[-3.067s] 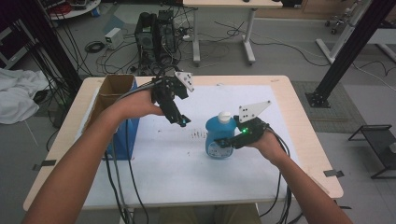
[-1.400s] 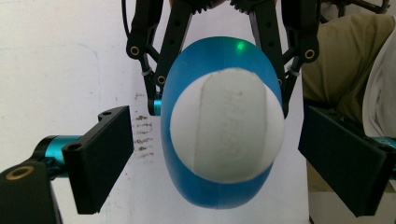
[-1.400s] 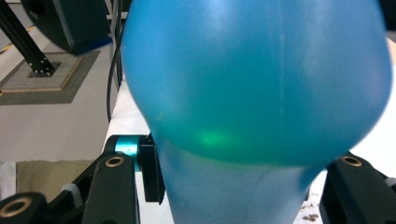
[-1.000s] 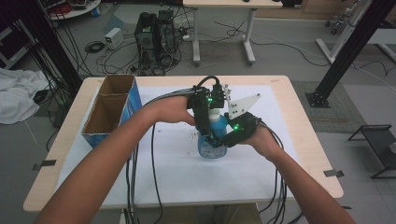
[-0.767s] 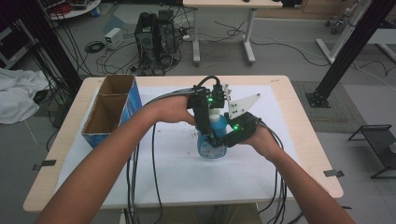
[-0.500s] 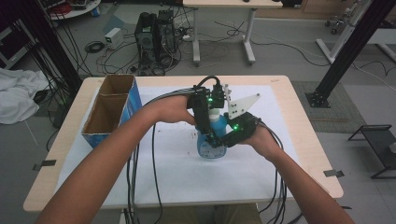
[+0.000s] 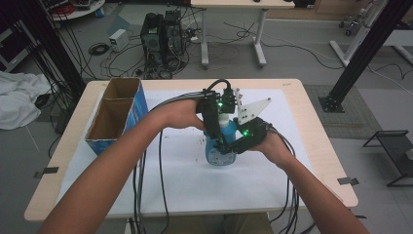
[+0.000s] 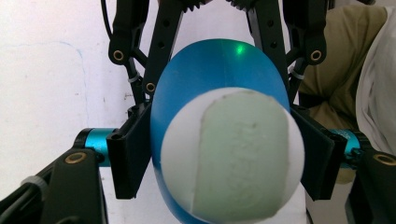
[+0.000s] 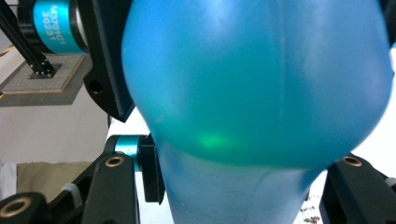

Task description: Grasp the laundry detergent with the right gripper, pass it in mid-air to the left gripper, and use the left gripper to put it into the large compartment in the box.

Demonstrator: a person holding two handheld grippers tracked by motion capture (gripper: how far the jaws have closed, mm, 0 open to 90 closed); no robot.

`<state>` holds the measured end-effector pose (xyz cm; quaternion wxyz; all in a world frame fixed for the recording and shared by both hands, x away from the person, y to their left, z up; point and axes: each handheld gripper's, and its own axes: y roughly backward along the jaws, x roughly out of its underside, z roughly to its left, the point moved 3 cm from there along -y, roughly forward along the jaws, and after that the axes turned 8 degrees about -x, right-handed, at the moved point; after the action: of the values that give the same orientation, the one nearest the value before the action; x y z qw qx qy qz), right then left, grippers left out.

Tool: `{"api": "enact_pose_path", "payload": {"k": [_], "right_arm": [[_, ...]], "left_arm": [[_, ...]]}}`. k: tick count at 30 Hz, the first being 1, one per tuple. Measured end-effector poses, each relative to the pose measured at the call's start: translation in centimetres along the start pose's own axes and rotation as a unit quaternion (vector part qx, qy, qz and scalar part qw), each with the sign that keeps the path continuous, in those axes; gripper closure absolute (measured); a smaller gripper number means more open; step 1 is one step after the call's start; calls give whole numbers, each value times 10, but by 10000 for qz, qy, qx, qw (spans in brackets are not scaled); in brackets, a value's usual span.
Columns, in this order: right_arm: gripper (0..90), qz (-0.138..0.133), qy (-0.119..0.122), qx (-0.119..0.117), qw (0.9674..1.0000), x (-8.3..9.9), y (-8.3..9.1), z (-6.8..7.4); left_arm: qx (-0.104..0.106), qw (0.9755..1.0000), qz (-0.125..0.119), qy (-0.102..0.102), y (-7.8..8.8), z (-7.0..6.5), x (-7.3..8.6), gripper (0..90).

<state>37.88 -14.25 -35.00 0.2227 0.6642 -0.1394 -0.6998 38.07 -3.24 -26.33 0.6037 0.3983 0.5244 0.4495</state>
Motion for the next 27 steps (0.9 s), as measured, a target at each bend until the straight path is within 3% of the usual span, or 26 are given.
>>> {"api": "enact_pose_path", "payload": {"k": [25, 27], "right_arm": [[438, 27, -32, -19, 10000, 0, -1, 2], [438, -70, 82, 5, 9999, -1, -2, 0]], "left_arm": [[-89, 9997, 149, -148, -2, -3, -3, 376], [-116, 9996, 185, -169, -2, -3, -3, 377]]}}
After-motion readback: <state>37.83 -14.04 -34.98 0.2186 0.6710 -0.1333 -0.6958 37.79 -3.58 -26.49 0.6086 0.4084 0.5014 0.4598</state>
